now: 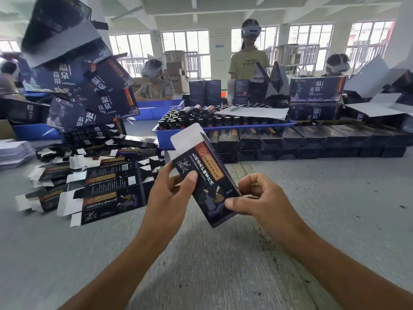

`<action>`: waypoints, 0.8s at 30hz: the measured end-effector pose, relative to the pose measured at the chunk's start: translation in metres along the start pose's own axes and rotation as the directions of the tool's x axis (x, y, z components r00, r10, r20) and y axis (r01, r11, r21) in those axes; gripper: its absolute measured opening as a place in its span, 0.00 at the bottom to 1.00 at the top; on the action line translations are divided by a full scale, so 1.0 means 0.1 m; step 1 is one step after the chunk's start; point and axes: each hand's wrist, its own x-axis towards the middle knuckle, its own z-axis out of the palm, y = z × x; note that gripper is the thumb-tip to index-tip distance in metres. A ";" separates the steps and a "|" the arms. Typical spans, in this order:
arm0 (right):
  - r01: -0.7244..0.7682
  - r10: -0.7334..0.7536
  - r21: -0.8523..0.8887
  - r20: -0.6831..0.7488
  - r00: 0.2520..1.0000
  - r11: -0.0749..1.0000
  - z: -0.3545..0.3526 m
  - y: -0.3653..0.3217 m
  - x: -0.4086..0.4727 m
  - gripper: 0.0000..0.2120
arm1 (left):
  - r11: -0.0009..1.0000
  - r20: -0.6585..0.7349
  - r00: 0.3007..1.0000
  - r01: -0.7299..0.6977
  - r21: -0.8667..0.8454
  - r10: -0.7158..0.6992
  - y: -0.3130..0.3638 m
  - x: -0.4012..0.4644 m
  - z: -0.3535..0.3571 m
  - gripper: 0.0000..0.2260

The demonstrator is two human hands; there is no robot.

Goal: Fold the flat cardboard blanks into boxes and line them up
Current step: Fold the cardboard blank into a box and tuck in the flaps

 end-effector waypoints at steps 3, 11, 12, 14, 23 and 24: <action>0.016 -0.015 -0.041 0.036 0.999 0.999 0.02 0.00 -0.02 0.16 | 0.995 0.026 0.999 -0.037 -0.092 0.040 0.02 0.00 -0.01 0.23; 0.239 -0.239 -0.051 -0.012 0.971 0.970 -0.02 -0.12 -0.02 0.26 | 0.973 0.213 0.963 -0.196 0.121 0.167 0.09 -0.12 0.05 0.26; 0.251 -0.252 -0.052 -0.011 0.968 0.967 -0.02 -0.13 -0.02 0.26 | 0.966 0.224 0.959 -0.210 0.154 0.173 0.09 -0.12 0.05 0.25; 0.263 -0.263 -0.044 -0.001 0.965 0.964 -0.02 -0.13 -0.03 0.25 | 0.952 0.245 0.953 -0.232 0.201 0.181 0.09 -0.13 0.04 0.24; 0.321 -0.321 -0.004 -0.052 0.946 0.947 -0.04 -0.22 -0.06 0.12 | 0.967 0.176 0.960 -0.238 0.087 0.220 0.21 -0.12 0.01 0.12; 0.331 -0.330 0.016 -0.058 0.942 0.943 -0.03 -0.23 -0.06 0.11 | 0.966 0.167 0.958 -0.247 0.080 0.232 0.22 -0.13 0.02 0.11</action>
